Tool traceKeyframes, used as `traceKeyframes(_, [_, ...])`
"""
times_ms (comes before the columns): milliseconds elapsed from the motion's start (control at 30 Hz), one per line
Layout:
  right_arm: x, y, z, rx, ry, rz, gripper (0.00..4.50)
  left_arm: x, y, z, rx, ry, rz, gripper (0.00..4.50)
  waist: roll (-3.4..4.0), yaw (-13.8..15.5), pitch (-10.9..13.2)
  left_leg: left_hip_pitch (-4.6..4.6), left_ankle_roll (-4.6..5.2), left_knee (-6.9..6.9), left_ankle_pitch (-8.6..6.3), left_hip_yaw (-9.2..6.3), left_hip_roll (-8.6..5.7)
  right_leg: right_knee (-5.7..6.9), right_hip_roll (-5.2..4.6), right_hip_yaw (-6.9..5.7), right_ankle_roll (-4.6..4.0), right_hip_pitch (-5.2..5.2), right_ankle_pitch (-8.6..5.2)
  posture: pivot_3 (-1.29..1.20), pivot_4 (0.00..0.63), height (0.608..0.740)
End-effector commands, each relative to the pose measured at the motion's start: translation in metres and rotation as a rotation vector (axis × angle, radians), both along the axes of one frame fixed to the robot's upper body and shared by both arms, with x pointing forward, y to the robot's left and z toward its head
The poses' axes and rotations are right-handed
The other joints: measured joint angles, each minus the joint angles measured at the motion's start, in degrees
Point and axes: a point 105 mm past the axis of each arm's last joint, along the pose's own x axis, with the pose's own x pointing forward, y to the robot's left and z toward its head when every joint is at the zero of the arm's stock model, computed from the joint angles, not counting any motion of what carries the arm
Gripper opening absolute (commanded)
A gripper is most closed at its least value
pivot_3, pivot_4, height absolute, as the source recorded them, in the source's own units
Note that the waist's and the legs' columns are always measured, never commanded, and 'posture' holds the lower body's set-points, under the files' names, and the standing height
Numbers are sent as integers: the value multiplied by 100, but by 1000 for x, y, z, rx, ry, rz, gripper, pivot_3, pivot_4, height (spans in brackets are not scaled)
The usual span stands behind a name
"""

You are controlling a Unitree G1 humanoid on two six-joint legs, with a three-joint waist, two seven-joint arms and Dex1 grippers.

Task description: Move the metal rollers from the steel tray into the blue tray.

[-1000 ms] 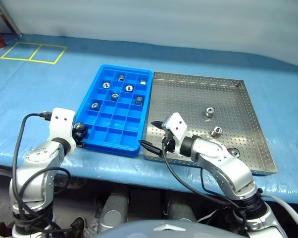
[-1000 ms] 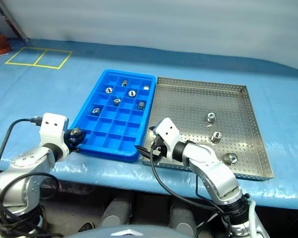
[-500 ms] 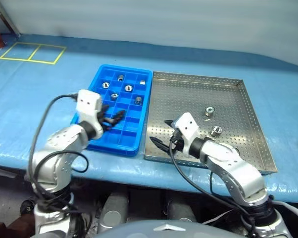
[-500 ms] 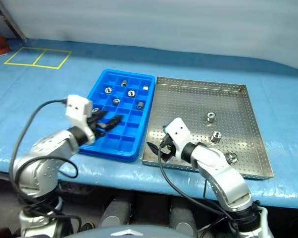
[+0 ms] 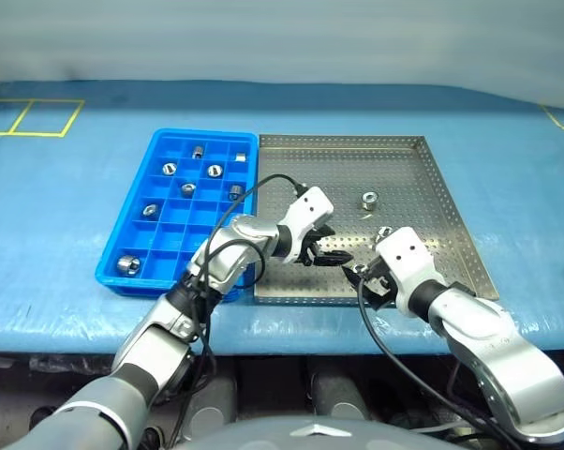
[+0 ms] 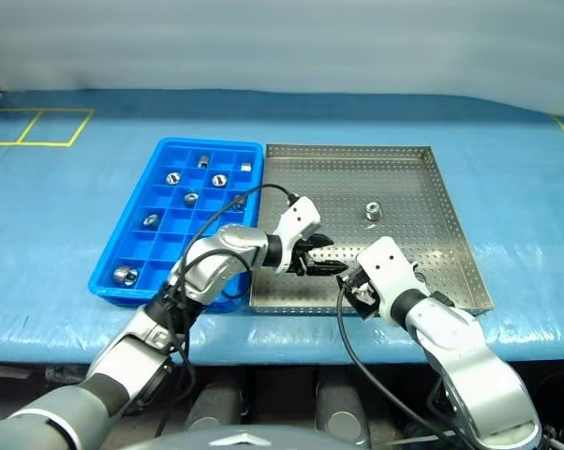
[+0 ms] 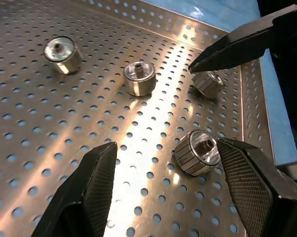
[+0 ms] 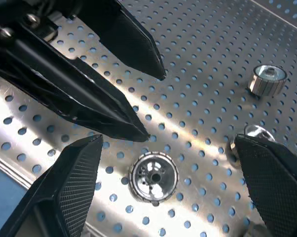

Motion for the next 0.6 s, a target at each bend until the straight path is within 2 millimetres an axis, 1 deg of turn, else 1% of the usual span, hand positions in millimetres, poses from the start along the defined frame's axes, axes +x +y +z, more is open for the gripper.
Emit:
traceKeyframes(33, [-6,-6,13,-15,-57,-34,4500,-1,-13,0,21,-49,-79,3492,0,-76,0,1,0,1,0,1,0,0,0,1,1,0,0,-203,150,740])
traceKeyframes(167, [-11,-7,12,-16,-59,-56,4500,0,-18,-8,59,-46,-101,3492,0,-234,0,7,0,3,0,8,1,4,0,7,3,0,1,-233,150,740])
traceKeyframes(300, [-12,-8,12,-11,-64,-65,4500,5,-18,-19,106,-41,-81,3492,0,-386,0,6,0,4,0,9,2,3,0,8,4,0,1,-241,150,740])
traceKeyframes(333, [-12,-8,12,-10,-64,-66,4500,6,-18,-21,114,-39,-73,3133,1,-404,0,6,0,3,0,9,1,3,0,9,4,0,1,-241,150,740])
traceKeyframes(367, [-13,-8,12,-10,-64,-66,4500,7,-18,-22,119,-38,-69,2926,1,-425,0,6,0,3,-1,9,1,4,0,9,4,-1,1,-241,150,740])
traceKeyframes(467, [-12,-8,11,-11,-67,-65,4500,5,-18,-25,131,-36,-75,1965,0,-470,0,6,0,0,-1,8,1,4,0,9,4,-1,1,-231,150,740])
traceKeyframes(500, [-12,-8,11,-12,-68,-63,4500,5,-17,-25,134,-38,-75,1860,1,-479,0,7,0,0,-1,8,1,4,0,9,4,-1,2,-231,150,740])
traceKeyframes(600, [-11,-8,10,-12,-70,-55,4500,7,-15,-23,126,-46,-65,1860,1,-485,0,9,0,0,-1,8,1,4,0,9,4,1,2,-214,150,740])
